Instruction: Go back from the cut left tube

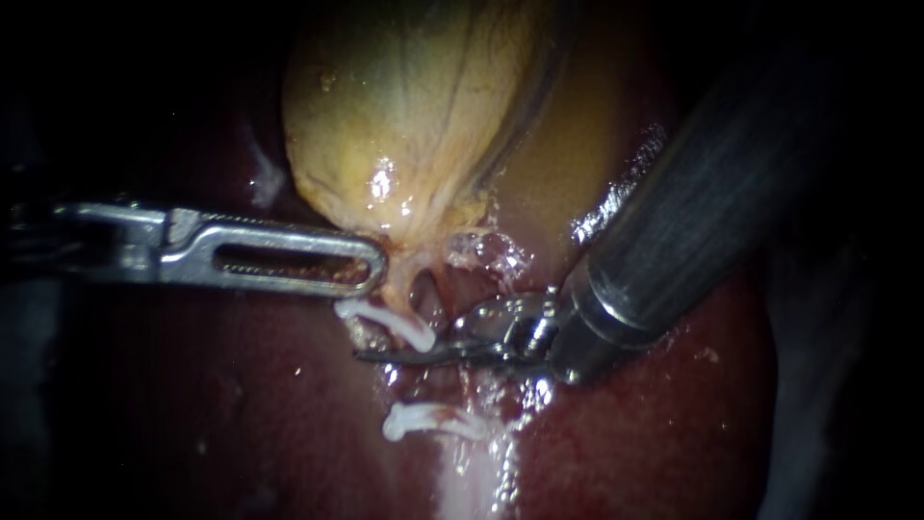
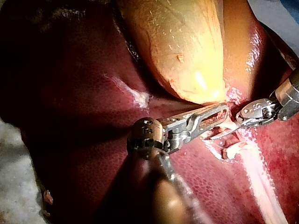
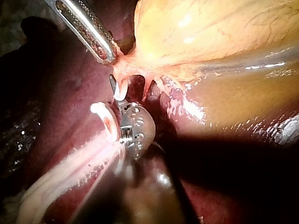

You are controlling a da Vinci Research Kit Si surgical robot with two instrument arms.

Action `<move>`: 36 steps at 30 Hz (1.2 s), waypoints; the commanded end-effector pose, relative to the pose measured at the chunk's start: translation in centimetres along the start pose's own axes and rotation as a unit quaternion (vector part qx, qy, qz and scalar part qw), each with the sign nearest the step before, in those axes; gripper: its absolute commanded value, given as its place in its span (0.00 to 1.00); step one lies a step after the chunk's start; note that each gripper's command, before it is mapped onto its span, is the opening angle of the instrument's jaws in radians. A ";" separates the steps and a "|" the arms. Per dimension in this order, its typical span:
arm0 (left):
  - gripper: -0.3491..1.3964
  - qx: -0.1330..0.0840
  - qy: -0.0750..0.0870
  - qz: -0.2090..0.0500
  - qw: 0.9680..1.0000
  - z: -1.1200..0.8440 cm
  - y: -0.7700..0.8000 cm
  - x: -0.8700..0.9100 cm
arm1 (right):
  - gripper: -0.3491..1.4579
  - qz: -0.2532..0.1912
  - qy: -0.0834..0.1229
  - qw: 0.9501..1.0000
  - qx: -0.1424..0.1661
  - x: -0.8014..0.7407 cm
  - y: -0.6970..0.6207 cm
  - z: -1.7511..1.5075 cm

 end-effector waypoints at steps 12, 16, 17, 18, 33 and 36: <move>0.00 0.000 -0.001 0.000 1.000 0.00 -0.02 0.01 | 0.61 -0.004 0.034 0.999 0.015 0.01 -0.08 0.00; 0.00 -0.001 -0.001 0.000 1.000 0.00 -0.02 0.01 | 0.75 -0.005 0.040 0.999 0.017 0.01 -0.10 0.01; 0.00 0.000 -0.001 0.000 1.000 0.00 -0.02 0.01 | 0.76 -0.005 0.040 0.999 0.017 0.01 -0.10 0.01; 0.00 -0.001 -0.001 0.000 1.000 0.00 -0.02 0.01 | 0.78 -0.005 0.040 0.999 0.018 0.01 -0.11 0.01; 0.00 0.000 0.000 0.001 1.000 -0.02 -0.04 0.01 | 0.94 -0.046 0.045 0.998 0.022 0.00 -0.27 -0.05; 0.00 0.000 0.000 0.001 1.000 -0.02 -0.06 0.02 | 0.98 -0.082 0.055 0.995 -0.002 -0.01 -0.38 -0.09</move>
